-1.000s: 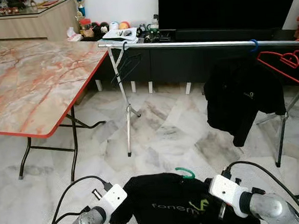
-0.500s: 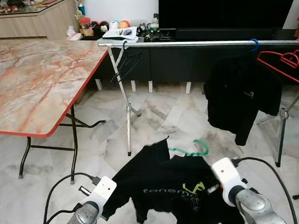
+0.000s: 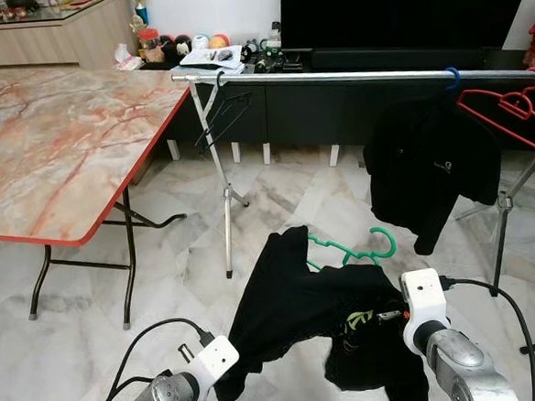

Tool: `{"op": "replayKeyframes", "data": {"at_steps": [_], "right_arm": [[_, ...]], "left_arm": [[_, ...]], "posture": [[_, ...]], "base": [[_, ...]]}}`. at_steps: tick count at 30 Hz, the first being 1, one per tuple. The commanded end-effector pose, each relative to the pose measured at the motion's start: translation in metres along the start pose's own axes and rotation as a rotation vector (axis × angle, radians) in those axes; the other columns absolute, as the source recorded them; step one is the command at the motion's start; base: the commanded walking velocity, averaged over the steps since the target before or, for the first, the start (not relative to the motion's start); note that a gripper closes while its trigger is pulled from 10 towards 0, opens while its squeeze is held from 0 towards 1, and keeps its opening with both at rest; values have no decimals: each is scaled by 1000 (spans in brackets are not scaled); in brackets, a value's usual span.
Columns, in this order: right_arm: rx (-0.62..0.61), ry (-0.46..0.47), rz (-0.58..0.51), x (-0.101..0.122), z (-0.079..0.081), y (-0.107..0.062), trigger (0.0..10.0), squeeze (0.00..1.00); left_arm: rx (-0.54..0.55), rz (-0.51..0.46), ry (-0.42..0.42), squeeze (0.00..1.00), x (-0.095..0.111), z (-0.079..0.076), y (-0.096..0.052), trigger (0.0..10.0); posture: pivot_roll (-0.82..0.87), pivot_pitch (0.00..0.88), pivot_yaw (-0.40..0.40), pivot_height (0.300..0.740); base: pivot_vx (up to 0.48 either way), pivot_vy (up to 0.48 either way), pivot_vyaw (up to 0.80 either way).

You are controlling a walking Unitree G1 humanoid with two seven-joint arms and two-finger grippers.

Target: Hang hanger

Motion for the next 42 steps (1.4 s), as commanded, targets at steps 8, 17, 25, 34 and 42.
{"op": "replayKeyframes", "data": {"at_steps": [8, 17, 25, 34, 42], "right_arm": [[25, -281, 28, -3, -3, -3, 10000, 0], [89, -464, 71, -10, -4, -3, 10000, 0], [405, -713, 199, -32, 12, -17, 10000, 0], [542, -906, 341, -53, 4, -25, 10000, 0], [608, -970, 297, -54, 20, -21, 10000, 0]], "left_arm": [[65, 34, -51, 1000, -14, 10, -6, 10000], [-41, 15, 39, 1000, -16, -1, -9, 10000], [-11, -1, 84, 1000, -11, 10, -9, 10000], [15, -65, 105, 1000, 3, 16, -8, 10000], [-3, -184, 87, 0, 24, 20, -8, 10000]], "posture": [[58, 66, 14, 740], [62, 63, 14, 740], [71, 58, 4, 740], [76, 58, -6, 740], [80, 60, -2, 740]], "base": [[0, 0, 0], [0, 0, 0], [0, 0, 0], [0, 0, 0], [0, 0, 0]]}}
Point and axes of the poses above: a point about 5 cm out from each wrist's last joint towards the gripper, its own y axis pointing out of the wrist towards the gripper, its own x axis along the axis of the wrist's last joint, z = x × y, the point moved 5 cm from there along y, pointing out of the wrist towards the gripper, and after that the axes turned 14 degrees about y, right-handed, at the moved point
